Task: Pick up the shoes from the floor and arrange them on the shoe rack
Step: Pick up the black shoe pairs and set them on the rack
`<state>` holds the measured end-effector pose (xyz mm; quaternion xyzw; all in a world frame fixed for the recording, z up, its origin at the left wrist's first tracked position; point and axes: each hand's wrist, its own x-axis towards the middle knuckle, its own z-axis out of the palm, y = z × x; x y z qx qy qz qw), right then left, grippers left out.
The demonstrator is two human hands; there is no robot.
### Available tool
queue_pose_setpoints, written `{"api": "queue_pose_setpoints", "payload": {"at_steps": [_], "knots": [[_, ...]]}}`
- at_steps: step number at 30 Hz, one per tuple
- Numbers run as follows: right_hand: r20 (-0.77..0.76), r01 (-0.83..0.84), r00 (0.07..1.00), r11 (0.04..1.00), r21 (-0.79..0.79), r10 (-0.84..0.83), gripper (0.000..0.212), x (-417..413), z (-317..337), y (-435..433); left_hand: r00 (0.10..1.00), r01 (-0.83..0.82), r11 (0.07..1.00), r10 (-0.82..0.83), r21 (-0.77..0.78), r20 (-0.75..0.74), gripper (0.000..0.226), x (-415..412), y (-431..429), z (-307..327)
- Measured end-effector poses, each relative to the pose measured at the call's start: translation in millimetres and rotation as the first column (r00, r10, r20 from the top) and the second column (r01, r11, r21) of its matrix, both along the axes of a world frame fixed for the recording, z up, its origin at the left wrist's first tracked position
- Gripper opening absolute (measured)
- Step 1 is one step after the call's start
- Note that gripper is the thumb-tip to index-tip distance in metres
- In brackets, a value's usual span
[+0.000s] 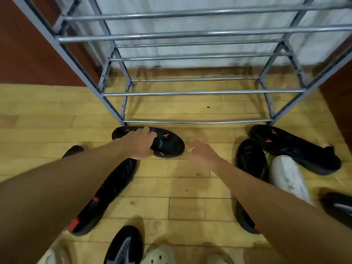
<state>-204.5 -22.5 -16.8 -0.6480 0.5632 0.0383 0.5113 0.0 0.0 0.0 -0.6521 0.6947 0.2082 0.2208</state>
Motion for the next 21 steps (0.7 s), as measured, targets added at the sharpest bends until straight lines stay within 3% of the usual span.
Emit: {"api": "queue_pose_setpoints", "payload": {"at_steps": [5,11,14,17,21], "knots": [[0.063,0.274,0.958,0.957,0.090,-0.280,0.049,29.8,-65.6,-18.4,0.992,-0.119,0.992,0.120,-0.033,0.031,0.070,17.2,-14.1,-47.1],[0.098,0.287,0.951,0.956,0.067,-0.292,0.040,40.4,-87.0,-15.6,0.975,-0.223,0.969,0.221,-0.111,-0.033,0.064,16.7,-15.9,-61.6],[0.163,0.327,0.926,0.939,0.106,-0.341,0.038,27.1,-75.7,-5.1,0.980,-0.197,0.972,0.191,-0.127,-0.059,0.064,12.6,-12.8,-48.4],[0.278,0.439,0.838,0.882,0.170,-0.470,0.034,6.1,-46.1,0.2,0.982,-0.172,0.973,0.158,-0.153,-0.100,0.065,1.7,-3.9,-27.6],[0.377,0.451,0.800,0.882,0.138,-0.468,0.027,-36.0,3.6,4.1,0.983,-0.144,0.974,0.120,-0.177,-0.139,0.069,-19.8,11.3,15.3]]}}
